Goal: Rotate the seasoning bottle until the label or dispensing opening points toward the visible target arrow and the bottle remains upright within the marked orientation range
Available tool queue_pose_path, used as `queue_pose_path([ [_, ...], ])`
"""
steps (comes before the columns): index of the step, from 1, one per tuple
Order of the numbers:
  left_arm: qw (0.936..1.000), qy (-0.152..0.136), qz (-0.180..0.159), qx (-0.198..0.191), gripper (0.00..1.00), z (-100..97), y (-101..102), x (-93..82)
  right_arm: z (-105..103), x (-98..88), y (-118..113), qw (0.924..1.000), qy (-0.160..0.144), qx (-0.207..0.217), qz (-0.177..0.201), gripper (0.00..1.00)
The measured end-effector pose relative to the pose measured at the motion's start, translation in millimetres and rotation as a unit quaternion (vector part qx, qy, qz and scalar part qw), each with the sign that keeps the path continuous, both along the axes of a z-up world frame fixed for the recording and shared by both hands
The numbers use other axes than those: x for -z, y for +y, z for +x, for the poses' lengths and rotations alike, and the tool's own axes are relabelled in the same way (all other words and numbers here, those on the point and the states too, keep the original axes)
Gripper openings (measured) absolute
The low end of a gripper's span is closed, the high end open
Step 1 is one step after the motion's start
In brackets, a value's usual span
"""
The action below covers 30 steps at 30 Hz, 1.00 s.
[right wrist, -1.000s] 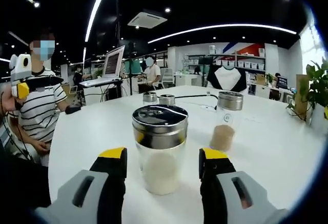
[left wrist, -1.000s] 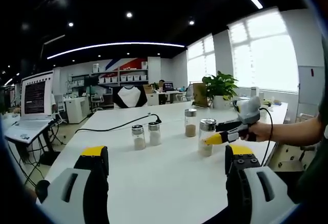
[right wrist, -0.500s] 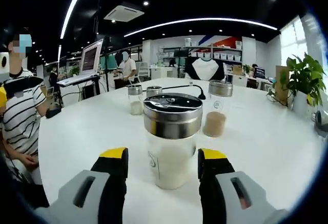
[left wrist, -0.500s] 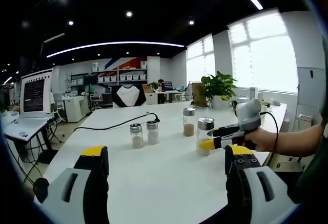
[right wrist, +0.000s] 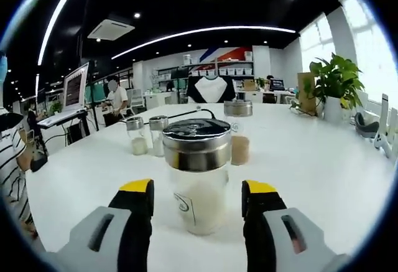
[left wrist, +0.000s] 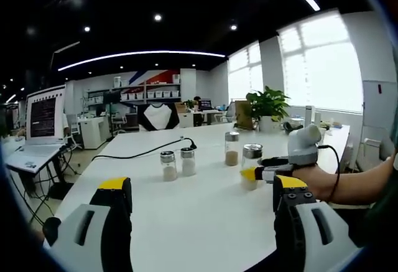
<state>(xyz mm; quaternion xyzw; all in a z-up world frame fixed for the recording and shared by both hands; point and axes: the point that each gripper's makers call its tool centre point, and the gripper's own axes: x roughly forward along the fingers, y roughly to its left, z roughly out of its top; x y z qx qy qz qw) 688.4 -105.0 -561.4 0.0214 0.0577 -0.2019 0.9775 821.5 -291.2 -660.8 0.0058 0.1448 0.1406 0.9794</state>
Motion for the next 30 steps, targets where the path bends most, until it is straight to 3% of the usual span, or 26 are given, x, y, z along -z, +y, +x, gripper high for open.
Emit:
queue_pose_path([
  [13, 1.0, 0.003, -0.002, -0.002, 0.99, 0.7, 1.7, 2.6, 11.7, -3.1, -5.5, 0.9987, 0.012, 0.05, -0.001, 0.45],
  [16, 1.0, 0.006, -0.002, 0.002, 0.99, 0.7, 0.5, 4.3, 13.8, -2.4, -5.9, 0.9989, 0.012, 0.046, -0.007, 0.39],
  [30, 1.0, 0.007, -0.001, -0.005, 0.99, -0.4, 4.0, 5.9, 13.7, -2.4, -4.8, 0.9992, 0.012, 0.035, -0.012, 0.39],
])
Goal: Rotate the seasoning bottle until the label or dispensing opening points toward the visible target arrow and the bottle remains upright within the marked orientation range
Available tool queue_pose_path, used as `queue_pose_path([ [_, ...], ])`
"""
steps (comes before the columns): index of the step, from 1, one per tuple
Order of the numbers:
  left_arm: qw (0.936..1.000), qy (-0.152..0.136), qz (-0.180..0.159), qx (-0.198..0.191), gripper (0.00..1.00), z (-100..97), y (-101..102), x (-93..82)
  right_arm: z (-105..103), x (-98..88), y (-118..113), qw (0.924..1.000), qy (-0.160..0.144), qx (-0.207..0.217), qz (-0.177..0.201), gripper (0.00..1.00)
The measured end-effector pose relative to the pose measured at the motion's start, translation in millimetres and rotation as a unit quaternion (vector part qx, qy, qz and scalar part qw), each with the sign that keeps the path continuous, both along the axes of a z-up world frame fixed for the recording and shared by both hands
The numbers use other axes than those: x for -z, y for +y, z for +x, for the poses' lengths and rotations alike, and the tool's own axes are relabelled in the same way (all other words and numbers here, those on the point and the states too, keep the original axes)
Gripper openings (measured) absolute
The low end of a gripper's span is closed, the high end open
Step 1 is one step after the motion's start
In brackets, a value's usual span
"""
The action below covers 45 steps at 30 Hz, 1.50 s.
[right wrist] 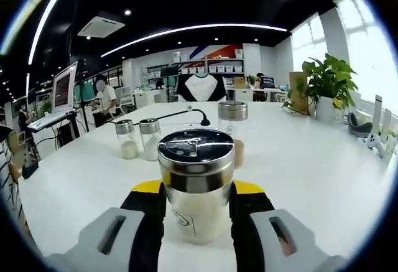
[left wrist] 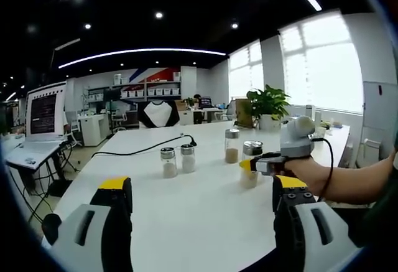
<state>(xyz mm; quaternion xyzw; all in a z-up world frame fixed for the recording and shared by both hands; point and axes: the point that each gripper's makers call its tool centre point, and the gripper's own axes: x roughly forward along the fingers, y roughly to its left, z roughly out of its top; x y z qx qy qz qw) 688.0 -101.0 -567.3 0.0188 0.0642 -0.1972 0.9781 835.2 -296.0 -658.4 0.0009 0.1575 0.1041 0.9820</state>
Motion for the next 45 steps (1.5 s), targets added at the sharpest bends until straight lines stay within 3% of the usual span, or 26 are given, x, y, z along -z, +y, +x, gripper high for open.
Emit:
queue_pose_path([
  [29, 1.0, -0.007, -0.002, 0.002, 0.98, -1.8, 0.1, -6.3, -2.7, 1.5, 1.4, 0.9986, 0.008, -0.052, -0.01, 0.38],
  [45, 0.9999, -0.01, 0.0, 0.004, 0.98, -2.4, -3.2, -7.8, -3.0, 1.8, 3.4, 0.9941, 0.013, -0.107, -0.01, 0.38],
])
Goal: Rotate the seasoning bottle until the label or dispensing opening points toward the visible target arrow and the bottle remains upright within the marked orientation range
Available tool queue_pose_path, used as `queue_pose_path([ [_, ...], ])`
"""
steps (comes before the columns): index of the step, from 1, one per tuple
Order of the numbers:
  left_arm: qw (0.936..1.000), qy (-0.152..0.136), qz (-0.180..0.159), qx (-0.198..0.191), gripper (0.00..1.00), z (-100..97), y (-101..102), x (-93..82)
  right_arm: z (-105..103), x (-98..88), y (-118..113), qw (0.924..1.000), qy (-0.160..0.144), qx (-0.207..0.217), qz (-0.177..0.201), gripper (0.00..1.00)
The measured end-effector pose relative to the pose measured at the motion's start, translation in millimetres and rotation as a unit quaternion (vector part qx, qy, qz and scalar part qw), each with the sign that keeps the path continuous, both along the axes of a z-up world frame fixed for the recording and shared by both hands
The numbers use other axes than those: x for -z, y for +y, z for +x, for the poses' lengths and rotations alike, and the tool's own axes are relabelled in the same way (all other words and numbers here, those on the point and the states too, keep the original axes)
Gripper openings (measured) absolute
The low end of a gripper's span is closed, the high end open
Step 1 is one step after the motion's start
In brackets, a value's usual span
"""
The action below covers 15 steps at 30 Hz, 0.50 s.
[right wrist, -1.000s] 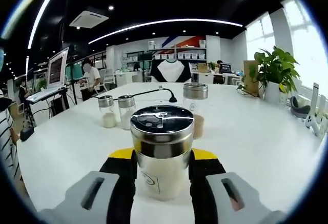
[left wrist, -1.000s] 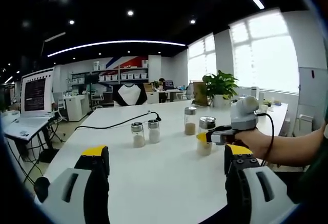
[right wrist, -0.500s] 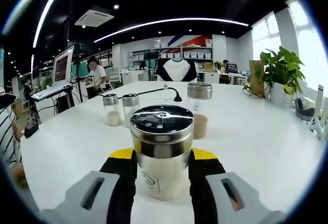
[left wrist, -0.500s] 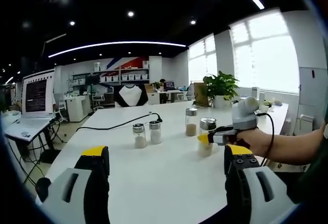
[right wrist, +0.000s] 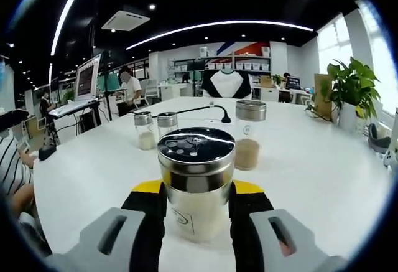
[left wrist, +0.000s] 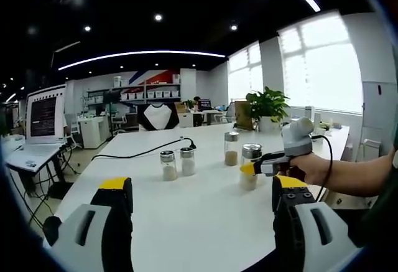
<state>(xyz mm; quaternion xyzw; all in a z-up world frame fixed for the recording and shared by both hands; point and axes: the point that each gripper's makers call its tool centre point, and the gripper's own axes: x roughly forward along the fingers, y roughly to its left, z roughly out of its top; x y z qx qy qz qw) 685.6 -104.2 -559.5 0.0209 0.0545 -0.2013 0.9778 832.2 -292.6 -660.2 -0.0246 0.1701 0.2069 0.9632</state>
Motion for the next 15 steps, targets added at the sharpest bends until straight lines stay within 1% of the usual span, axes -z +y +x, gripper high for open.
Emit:
queue_pose_path([
  [6, 1.0, -0.003, -0.006, -0.004, 0.98, 2.2, 0.2, -3.9, -0.3, -0.3, 0.6, 0.9999, -0.003, -0.012, 0.002, 0.38],
  [11, 0.9999, -0.008, 0.002, 0.01, 0.98, 2.9, -8.1, -7.3, -1.0, -0.3, 2.5, 0.9992, -0.003, -0.04, 0.003, 0.38],
  [15, 0.9999, -0.008, 0.002, 0.011, 0.98, 3.2, -10.0, -7.1, -2.0, -0.3, 3.2, 0.9986, -0.003, -0.053, 0.004, 0.38],
])
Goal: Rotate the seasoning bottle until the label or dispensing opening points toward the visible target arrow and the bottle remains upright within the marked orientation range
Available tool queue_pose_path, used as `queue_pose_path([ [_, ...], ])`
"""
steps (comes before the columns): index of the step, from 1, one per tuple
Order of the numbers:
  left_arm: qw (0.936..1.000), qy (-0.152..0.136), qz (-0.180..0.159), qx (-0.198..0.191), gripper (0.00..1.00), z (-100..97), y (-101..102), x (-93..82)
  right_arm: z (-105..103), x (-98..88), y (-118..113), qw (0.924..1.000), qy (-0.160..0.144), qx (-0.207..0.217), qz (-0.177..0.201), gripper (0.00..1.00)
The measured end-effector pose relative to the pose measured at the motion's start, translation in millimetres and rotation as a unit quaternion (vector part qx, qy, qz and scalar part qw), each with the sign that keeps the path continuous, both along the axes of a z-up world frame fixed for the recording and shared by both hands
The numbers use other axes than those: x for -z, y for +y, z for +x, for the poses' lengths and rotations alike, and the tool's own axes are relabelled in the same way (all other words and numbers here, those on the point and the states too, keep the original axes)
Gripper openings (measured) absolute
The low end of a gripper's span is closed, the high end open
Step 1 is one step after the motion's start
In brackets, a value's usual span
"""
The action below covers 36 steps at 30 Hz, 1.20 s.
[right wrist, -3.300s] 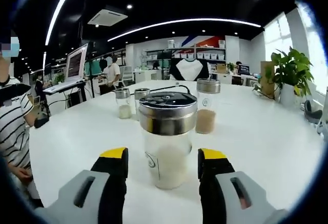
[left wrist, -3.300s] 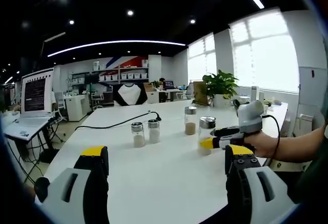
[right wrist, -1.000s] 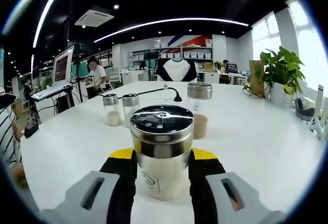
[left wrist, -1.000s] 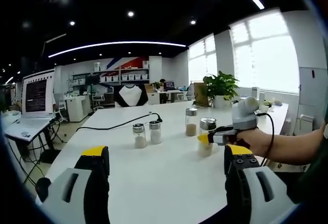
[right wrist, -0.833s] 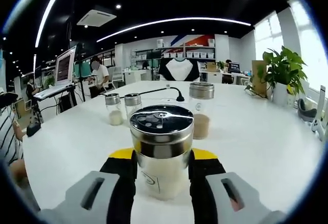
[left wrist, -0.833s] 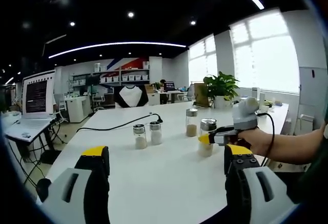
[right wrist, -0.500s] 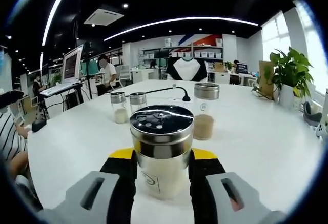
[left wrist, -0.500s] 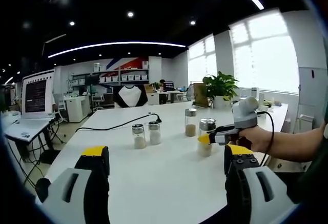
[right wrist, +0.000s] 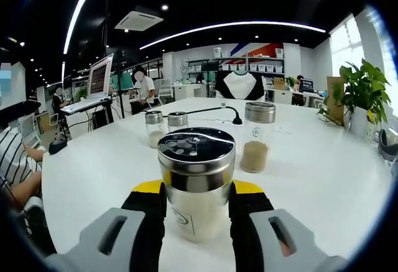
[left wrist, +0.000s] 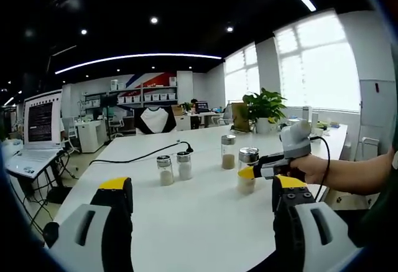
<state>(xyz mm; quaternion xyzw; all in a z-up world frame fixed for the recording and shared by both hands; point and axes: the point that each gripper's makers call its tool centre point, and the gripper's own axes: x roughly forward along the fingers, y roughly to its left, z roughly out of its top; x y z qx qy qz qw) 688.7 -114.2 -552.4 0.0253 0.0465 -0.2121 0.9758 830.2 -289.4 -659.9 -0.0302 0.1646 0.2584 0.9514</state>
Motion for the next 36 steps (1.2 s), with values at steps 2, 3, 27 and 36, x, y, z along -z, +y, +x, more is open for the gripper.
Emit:
queue_pose_path([
  [2, 1.0, 0.0, -0.001, 0.0, 0.98, -0.4, -0.3, 0.1, -0.2, -0.1, 0.7, 1.0, -0.001, -0.007, 0.0, 0.38],
  [3, 1.0, 0.0, -0.001, -0.001, 0.98, -0.5, -0.4, 0.1, -0.3, -0.2, 0.4, 1.0, 0.0, -0.009, 0.001, 0.38],
  [27, 0.9999, 0.001, 0.012, -0.007, 0.96, -1.5, 5.3, -1.3, -0.8, -1.7, 2.4, 0.9998, 0.017, 0.001, 0.007, 0.4],
  [36, 1.0, 0.002, 0.006, -0.002, 0.96, -2.3, 2.9, -0.3, -11.6, -2.2, 1.2, 0.9998, 0.018, -0.007, 0.003, 0.45],
])
